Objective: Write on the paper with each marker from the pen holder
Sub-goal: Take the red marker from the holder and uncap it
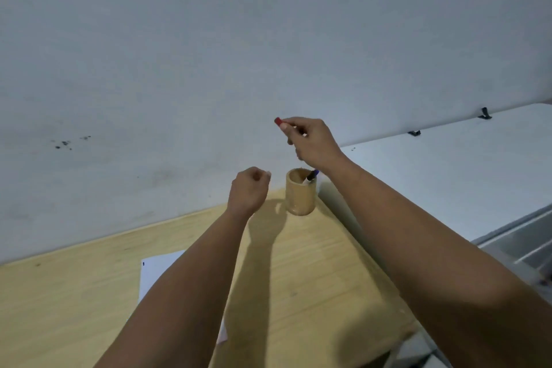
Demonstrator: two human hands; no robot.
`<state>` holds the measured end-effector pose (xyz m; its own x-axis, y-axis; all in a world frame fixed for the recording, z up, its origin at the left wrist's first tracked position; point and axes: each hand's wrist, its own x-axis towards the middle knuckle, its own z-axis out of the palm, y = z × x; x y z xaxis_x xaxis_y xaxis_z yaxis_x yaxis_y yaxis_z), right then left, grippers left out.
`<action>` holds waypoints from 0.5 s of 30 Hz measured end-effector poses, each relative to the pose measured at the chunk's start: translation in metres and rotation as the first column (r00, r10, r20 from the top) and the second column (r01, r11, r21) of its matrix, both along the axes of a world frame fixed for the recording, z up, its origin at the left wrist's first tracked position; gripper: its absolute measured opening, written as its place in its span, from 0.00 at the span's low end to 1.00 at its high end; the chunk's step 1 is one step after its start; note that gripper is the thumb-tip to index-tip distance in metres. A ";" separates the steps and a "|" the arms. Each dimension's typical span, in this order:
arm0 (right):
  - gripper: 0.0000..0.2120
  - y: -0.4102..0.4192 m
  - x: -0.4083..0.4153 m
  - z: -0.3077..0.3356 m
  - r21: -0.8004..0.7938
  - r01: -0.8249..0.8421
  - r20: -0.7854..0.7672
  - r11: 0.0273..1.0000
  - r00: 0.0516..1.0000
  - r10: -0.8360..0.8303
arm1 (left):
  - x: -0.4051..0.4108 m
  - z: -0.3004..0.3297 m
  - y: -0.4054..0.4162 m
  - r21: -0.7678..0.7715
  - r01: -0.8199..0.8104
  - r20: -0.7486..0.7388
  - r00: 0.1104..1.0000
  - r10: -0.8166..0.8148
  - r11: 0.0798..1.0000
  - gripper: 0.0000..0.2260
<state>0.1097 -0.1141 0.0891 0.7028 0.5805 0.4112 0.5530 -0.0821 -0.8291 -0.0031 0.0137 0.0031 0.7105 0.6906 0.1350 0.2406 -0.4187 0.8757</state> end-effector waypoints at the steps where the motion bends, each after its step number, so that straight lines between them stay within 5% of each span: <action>1: 0.13 0.006 -0.012 -0.004 -0.086 -0.035 -0.007 0.996 0.999 0.035 | -0.013 0.007 0.005 -0.083 -0.031 0.077 0.996 0.037 0.996 0.17; 3: 0.12 0.019 -0.038 -0.015 -0.212 -0.161 -0.094 0.964 0.985 0.144 | -0.043 0.021 0.015 -0.203 -0.091 0.172 0.977 0.127 0.975 0.27; 6: 0.09 0.038 -0.077 -0.033 -0.250 -0.348 -0.251 0.903 0.924 0.287 | -0.091 0.030 0.034 -0.113 -0.155 0.139 0.976 0.170 0.981 0.37; 11: 0.13 0.081 -0.143 -0.050 -0.236 -0.541 -0.346 0.808 0.823 0.450 | -0.166 0.022 0.076 -0.014 -0.116 0.061 0.991 0.116 0.993 0.32; 15: 0.10 0.112 -0.178 -0.065 -0.283 -0.556 -0.216 0.781 0.831 0.513 | -0.218 0.016 0.112 -0.008 -0.239 0.054 0.969 0.239 0.971 0.27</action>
